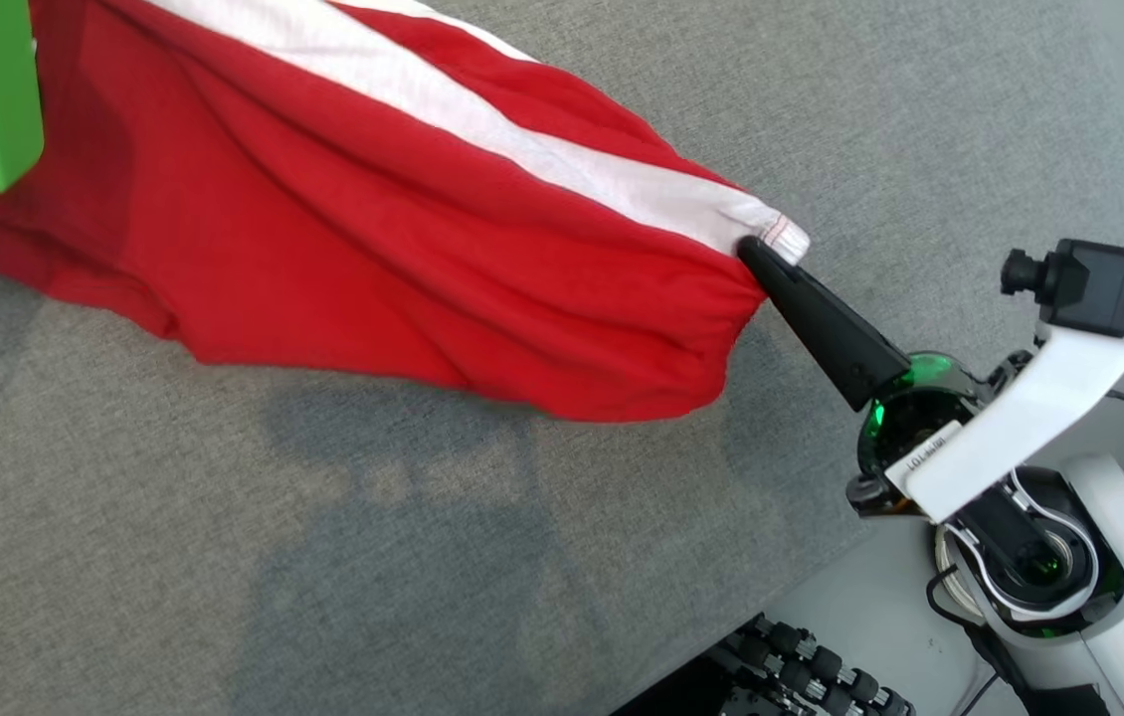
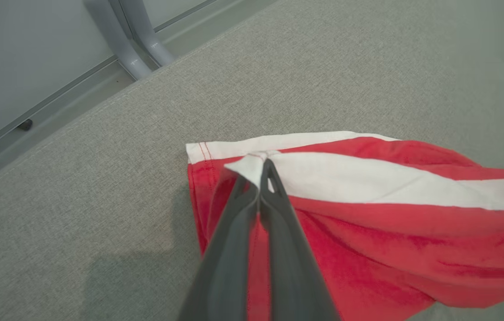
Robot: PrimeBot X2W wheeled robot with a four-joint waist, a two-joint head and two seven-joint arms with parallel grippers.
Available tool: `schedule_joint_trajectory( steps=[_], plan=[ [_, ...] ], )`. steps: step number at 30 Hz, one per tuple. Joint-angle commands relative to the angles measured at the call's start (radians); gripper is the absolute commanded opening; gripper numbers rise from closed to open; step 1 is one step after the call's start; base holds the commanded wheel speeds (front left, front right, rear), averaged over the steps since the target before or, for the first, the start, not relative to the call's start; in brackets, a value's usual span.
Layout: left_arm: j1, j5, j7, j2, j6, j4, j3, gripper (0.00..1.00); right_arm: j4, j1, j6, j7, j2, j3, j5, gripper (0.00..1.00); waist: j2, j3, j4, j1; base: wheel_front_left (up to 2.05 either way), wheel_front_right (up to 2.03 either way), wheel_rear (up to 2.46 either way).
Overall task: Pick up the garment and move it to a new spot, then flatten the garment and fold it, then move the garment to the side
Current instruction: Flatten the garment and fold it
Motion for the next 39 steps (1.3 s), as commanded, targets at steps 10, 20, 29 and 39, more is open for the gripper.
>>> schedule_joint_trajectory(
  steps=[10, 20, 29, 39],
  plan=[
    [-0.049, 0.042, -0.032, -0.043, -0.039, 0.232, -0.023, 0.0, 0.128, -0.119, 0.0, -0.007, 0.09, -0.002, -0.068, 0.16, 0.0023, 0.018, -0.019, 0.0, 0.0, 0.0, 0.0],
    [0.009, 0.037, -0.088, -0.062, -0.045, 0.287, -0.029, 1.0, 0.185, -0.168, 0.0, -0.055, 0.117, -0.012, -0.199, 1.0, 0.0023, 0.017, -0.005, 0.0, 0.0, 0.0, 0.0],
    [0.166, 0.009, -0.242, -0.028, -0.029, 0.168, 0.023, 1.0, 0.108, -0.068, 0.0, -0.132, -0.006, -0.069, -0.476, 1.0, 0.0023, -0.042, 0.029, 0.0, 0.0, 0.0, 0.0],
    [0.481, 0.097, -0.618, 0.031, 0.001, 0.054, 0.063, 1.0, 0.125, 0.052, 0.0, -0.406, 0.074, -0.329, -1.04, 1.0, 0.0023, -0.099, 0.091, 0.0, 0.0, 0.0, 0.0]
  ],
)
